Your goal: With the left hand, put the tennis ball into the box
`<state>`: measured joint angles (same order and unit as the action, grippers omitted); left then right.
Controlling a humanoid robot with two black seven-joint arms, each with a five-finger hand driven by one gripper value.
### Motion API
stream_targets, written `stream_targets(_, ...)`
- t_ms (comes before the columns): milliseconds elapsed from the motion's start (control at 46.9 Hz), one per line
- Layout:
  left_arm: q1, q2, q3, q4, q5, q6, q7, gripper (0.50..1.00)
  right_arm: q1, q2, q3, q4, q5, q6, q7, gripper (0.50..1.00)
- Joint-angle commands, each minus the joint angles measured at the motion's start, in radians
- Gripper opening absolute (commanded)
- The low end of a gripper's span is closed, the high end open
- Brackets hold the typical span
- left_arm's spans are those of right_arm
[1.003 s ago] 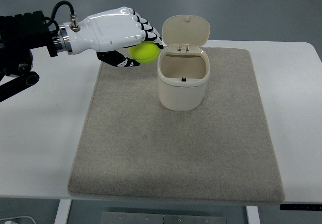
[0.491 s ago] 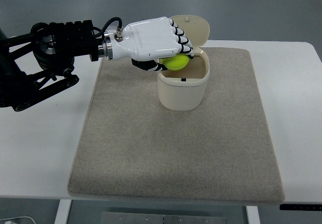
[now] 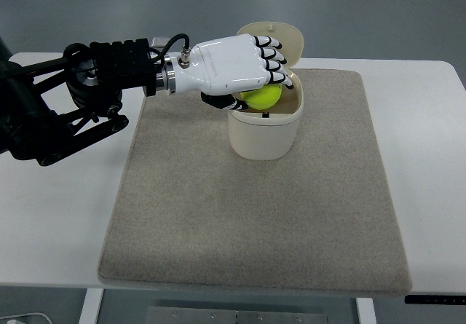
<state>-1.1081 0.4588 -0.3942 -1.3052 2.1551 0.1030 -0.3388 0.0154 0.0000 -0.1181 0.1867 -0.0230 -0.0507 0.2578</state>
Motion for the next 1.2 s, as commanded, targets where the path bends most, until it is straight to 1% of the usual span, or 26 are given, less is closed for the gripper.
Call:
stream_targets(0, 0.01, 0.004, 0.0, 0.0, -0.001, 0.0, 0.001, 0.962, 0.0, 0.0, 0.0, 0.0, 0.0, 0.0, 0.0, 0.938)
stream_targets(107, 0.011, 0.021, -0.002, -0.009, -0.009, 0.001, 0.0, 0.962, 0.0, 0.0, 0.0, -0.001, 0.0, 0.0, 0.0, 0.938)
stream_targets(235, 0.011, 0.078, -0.002, -0.046, -0.086, 0.001, -0.002, 0.964, 0.0, 0.0, 0.0, 0.0, 0.0, 0.0, 0.0, 0.938)
stream_targets(299, 0.011, 0.127, 0.0, -0.084, -0.156, -0.003, -0.003, 0.966, 0.0, 0.0, 0.0, 0.0, 0.0, 0.0, 0.0, 0.938)
stream_targets(341, 0.013, 0.162, 0.011, -0.107, -0.208, -0.006, -0.006, 0.994, 0.0, 0.0, 0.0, 0.0, 0.0, 0.0, 0.0, 0.938)
stream_targets(427, 0.013, 0.237, 0.038, -0.149, -0.306, -0.006, -0.009, 0.994, 0.0, 0.0, 0.0, 0.0, 0.0, 0.0, 0.0, 0.938)
stream_targets(512, 0.033, 0.303, 0.058, -0.163, -0.427, -0.003, -0.011, 0.994, 0.0, 0.0, 0.0, -0.001, 0.0, 0.0, 0.0, 0.94)
stream_targets(640, 0.083, 0.373, 0.061, -0.163, -0.633, -0.006, -0.011, 0.994, 0.0, 0.0, 0.0, -0.001, 0.0, 0.0, 0.0, 0.938)
stream_targets(747, 0.094, 0.402, 0.061, -0.154, -0.907, -0.026, -0.011, 0.994, 0.0, 0.0, 0.0, 0.0, 0.0, -0.001, 0.0, 0.938)
stream_targets(811, 0.094, 0.409, 0.061, -0.134, -1.095, -0.068, -0.009, 0.994, 0.0, 0.0, 0.0, -0.001, 0.0, 0.0, 0.0, 0.938)
stream_targets(875, 0.086, 0.408, 0.061, -0.088, -1.26, -0.15, -0.009, 0.994, 0.0, 0.0, 0.0, 0.0, 0.0, 0.0, 0.0, 0.938)
stream_targets(939, 0.079, 0.406, 0.061, -0.037, -1.375, -0.245, -0.009, 0.994, 0.0, 0.0, 0.0, 0.0, 0.0, -0.001, 0.001, 0.938)
stream_targets(982, 0.079, 0.406, 0.061, -0.011, -1.434, -0.29, -0.008, 0.994, 0.0, 0.0, 0.0, 0.0, 0.0, -0.001, 0.0, 0.938)
stream_targets(1088, 0.082, 0.399, 0.06, 0.059, -1.578, -0.348, -0.002, 0.994, 0.0, 0.0, 0.0, 0.0, 0.0, -0.001, 0.0, 0.938)
stream_targets(1174, 0.086, 0.397, 0.06, 0.119, -1.757, -0.385, 0.007, 0.994, 0.0, 0.0, 0.0, -0.001, 0.0, 0.0, 0.001, 0.938)
